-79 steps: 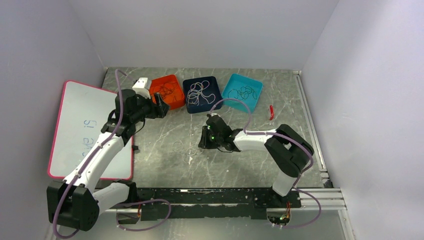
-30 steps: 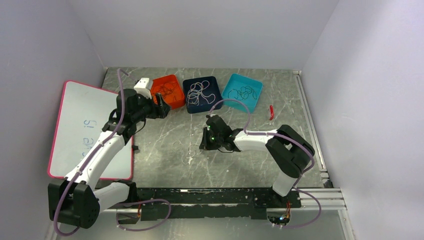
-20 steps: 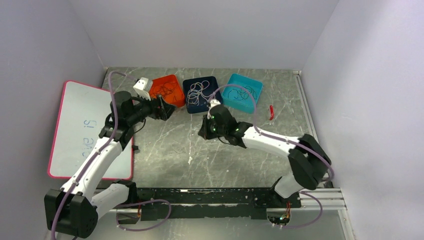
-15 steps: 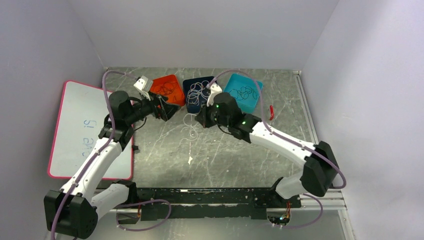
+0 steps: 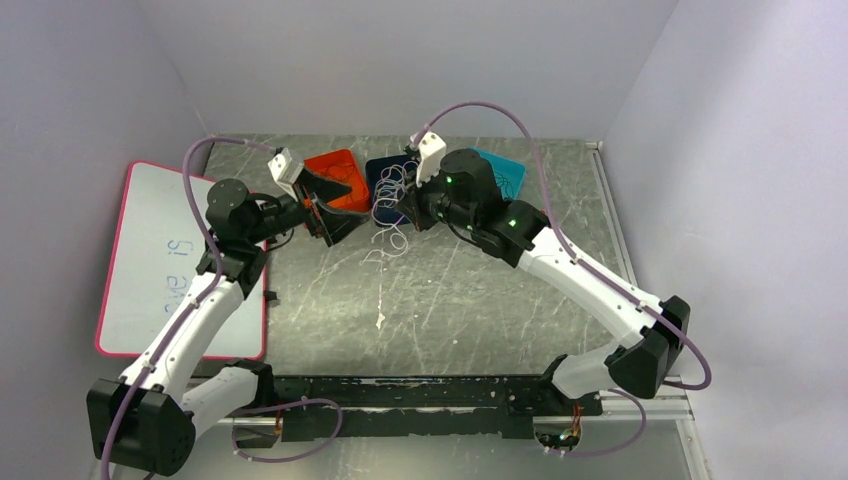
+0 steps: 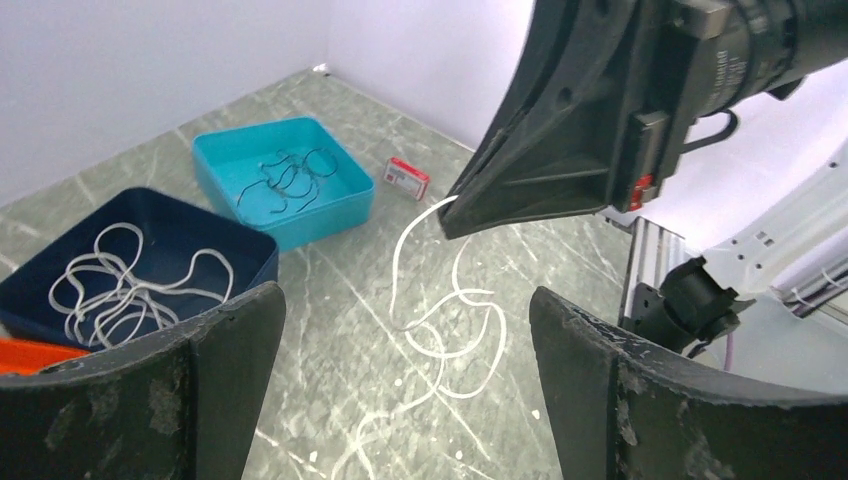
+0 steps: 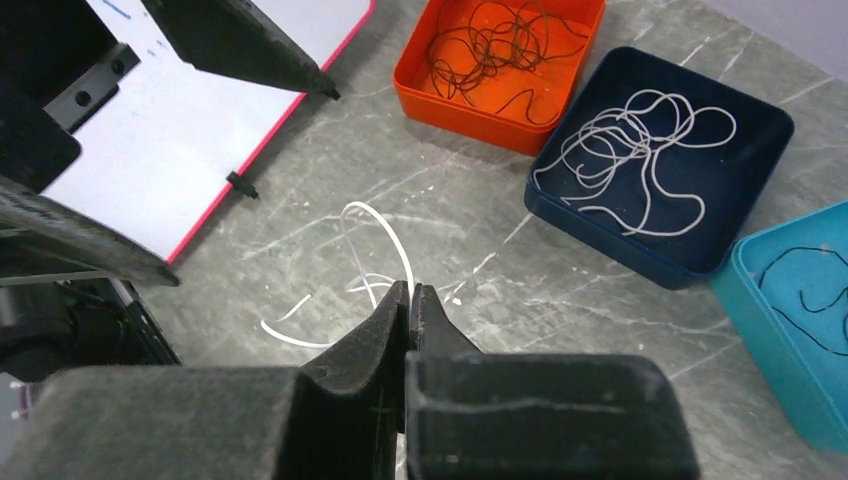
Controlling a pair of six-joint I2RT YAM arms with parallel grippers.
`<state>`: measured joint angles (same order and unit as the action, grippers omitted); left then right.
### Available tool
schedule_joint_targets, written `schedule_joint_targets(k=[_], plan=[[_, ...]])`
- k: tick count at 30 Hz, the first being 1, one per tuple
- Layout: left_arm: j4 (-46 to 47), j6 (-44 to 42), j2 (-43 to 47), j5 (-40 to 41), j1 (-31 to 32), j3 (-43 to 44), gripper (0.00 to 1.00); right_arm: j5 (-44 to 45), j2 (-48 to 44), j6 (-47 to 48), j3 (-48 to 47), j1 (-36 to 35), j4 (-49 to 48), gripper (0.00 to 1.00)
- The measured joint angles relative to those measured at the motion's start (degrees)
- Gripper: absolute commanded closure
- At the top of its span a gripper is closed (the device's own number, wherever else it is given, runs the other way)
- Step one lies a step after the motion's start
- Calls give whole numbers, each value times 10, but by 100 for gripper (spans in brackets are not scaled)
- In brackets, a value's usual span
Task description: Untangle the cables
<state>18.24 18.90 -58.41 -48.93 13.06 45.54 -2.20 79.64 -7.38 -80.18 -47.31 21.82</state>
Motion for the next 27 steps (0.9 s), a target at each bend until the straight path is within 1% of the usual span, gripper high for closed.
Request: schedule_joint_targets(k=[7,14,17,21,27], plan=[[30,7,-9,-19,21,10,3,-15,17,30,-31,0,36,100],[48,6,-41,-19,42,13,3,-54,19,30,-47,0,41,100],[64,11,-53,-19,52,13,5,-73,19,24,-59,0,41,100],[87,16,-69,-18,84,13,11,-90,17,14,-63,0,36,100],[122,45,-90,-14,120,10,33,-97,13,-5,-63,0,22,100]])
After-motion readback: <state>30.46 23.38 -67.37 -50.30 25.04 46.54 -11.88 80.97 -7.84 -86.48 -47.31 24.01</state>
